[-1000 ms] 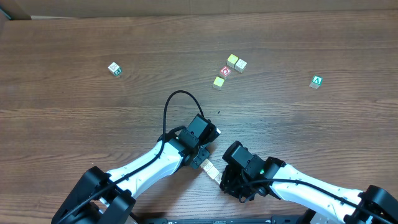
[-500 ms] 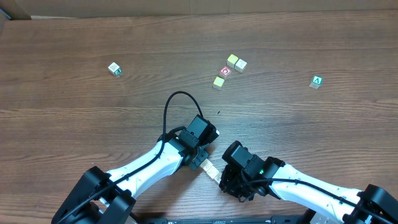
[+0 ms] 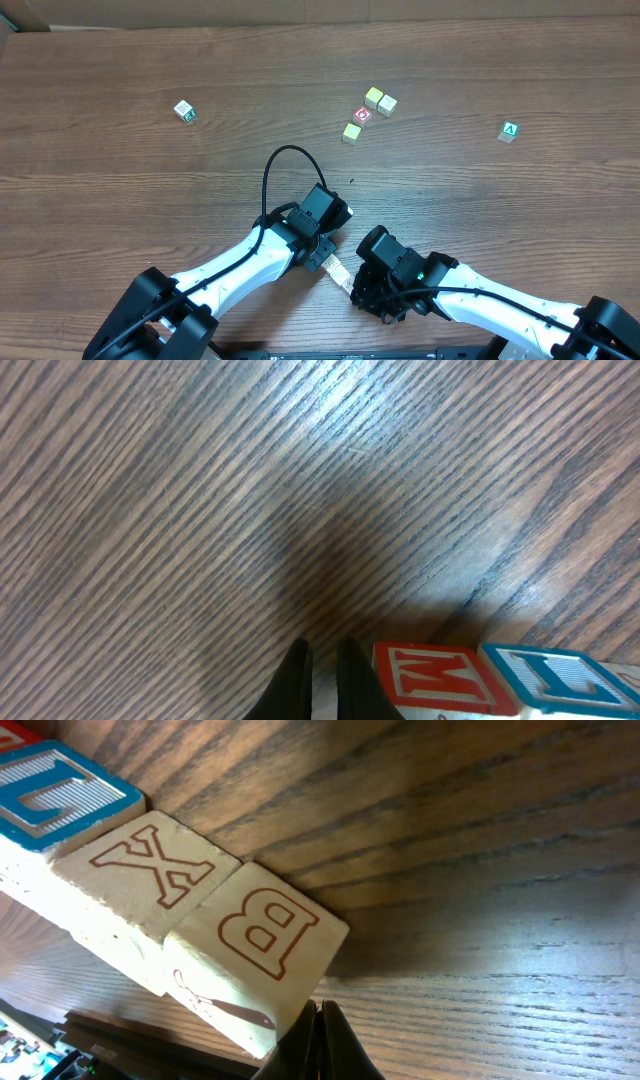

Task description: Flip 4 blocks

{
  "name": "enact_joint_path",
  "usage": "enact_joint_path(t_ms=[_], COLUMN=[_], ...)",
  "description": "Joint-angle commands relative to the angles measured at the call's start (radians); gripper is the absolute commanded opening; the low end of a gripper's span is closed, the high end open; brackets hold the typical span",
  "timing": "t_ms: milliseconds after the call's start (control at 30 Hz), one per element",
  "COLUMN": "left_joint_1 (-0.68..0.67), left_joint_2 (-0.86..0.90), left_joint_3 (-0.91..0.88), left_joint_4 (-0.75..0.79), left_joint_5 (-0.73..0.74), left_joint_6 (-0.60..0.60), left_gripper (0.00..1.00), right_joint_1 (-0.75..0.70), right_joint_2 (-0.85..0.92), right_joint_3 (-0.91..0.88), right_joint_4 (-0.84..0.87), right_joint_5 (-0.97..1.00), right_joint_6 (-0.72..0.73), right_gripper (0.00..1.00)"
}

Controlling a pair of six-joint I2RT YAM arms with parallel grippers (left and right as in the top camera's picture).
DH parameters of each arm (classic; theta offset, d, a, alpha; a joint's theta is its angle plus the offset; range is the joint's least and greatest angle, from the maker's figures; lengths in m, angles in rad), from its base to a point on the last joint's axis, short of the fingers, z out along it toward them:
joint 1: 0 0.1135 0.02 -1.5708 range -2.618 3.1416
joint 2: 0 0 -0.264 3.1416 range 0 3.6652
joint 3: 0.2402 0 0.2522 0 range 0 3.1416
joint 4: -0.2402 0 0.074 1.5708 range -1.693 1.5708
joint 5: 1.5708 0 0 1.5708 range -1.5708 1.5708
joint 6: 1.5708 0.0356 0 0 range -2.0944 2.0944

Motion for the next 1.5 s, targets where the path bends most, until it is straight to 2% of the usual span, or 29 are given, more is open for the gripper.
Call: enact_joint_path(t_ms=[0,1467], left_joint_1=[0.0,-0.002], left_joint_2=[0.01,0.01], left_joint_3=[-0.003,-0.003], left_joint_4=[0.011,0.048], left_joint_5=[0.01,0.063], left_joint_6=[0.015,0.037], left_gripper=[0.04,0.04], right_joint_1=[0.005,0.011], right_joint_2=[0.004,0.006], right_joint_3=[0.002,0.002], right_joint_4=[0.012,0.038], right_joint_5=[-0.021,-0.029], right_joint_6=[0.004,0.023], right_gripper=[0.04,0.04])
